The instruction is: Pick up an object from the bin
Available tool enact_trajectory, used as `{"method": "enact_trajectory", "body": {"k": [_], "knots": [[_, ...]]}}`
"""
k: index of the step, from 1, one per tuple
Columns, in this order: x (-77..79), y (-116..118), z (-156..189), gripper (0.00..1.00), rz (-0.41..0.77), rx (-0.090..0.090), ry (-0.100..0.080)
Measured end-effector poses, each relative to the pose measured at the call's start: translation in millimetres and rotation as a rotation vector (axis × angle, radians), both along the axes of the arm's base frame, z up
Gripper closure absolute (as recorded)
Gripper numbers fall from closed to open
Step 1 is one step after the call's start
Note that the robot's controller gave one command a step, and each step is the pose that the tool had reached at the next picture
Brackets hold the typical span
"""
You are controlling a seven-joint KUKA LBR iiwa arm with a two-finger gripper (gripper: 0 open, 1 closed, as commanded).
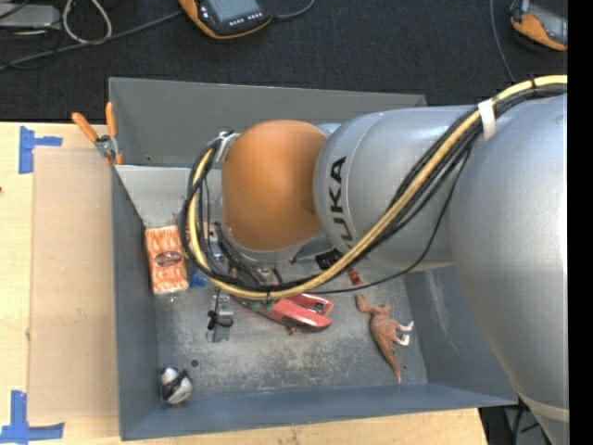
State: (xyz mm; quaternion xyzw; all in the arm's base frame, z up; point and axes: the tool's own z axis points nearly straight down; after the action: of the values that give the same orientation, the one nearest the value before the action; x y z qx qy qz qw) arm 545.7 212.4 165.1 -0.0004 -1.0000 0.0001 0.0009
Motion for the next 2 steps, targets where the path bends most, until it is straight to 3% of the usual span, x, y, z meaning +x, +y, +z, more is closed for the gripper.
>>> {"method": "enact_trajectory", "body": {"k": [1, 2], "knots": [[11.0, -67, 12, 0.00, 0.021, 0.000, 0.003], [13.8, -88, 25, 0.00, 0.037, -0.001, 0.002]]}}
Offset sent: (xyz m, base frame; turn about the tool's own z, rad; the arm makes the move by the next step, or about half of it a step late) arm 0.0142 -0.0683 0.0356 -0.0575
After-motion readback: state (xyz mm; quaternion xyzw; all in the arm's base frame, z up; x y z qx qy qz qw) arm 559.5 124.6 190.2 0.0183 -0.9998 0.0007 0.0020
